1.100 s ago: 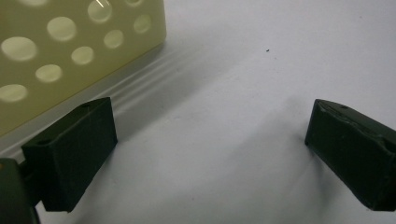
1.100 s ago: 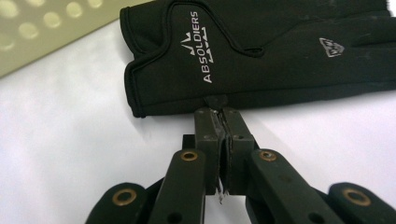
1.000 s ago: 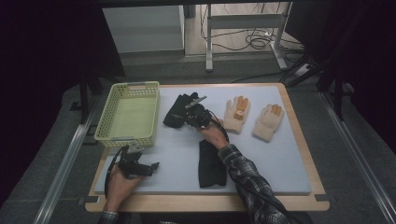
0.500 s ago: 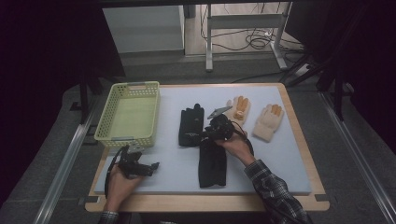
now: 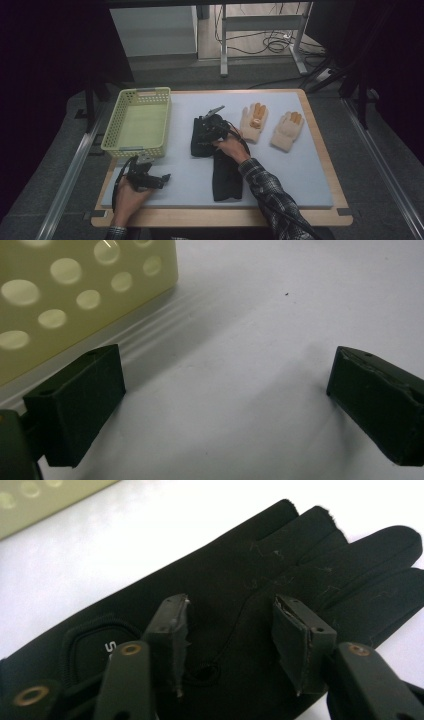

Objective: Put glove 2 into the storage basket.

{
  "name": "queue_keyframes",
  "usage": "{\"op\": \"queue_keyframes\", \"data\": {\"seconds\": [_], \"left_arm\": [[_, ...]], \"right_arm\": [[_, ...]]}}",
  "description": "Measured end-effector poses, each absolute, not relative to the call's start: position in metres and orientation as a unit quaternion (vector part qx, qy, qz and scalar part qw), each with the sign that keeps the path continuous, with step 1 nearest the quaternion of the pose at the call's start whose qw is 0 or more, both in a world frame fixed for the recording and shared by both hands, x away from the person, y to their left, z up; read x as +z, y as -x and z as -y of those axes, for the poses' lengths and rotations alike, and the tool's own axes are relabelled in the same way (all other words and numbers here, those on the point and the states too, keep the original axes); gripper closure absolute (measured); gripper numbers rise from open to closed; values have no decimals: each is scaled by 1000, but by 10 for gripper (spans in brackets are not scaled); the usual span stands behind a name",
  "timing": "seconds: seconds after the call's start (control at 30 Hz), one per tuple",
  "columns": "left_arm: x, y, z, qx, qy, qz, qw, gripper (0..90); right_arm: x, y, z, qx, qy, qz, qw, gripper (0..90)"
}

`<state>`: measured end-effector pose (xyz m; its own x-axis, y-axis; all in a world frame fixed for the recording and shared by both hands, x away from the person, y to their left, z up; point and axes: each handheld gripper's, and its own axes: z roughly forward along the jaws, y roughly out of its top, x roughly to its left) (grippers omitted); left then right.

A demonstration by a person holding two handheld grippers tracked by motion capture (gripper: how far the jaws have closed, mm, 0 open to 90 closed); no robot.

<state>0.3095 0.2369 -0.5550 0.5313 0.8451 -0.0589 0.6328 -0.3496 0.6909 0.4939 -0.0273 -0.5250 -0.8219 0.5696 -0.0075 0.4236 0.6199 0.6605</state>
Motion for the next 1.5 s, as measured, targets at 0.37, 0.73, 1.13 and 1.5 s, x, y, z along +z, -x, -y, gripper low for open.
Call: {"op": "queue_keyframes", "data": {"seconds": [0.37,0.73,1.13,1.5], "left_arm": [[-555,-310,-237,157,-806,-459,340,21],[-555,-310,-237,157,-806,-459,340,22],[-555,-310,-237,157,-806,-458,340,21],[-555,-310,-236,158,-805,-459,342,21]], "right_arm": [[-523,-487,22,320,-277,-894,149,847],[-496,-473,36,350,-278,-884,138,864],[-448,-426,65,363,-270,-881,139,863],[-441,-368,104,341,-287,-884,140,863]]}}
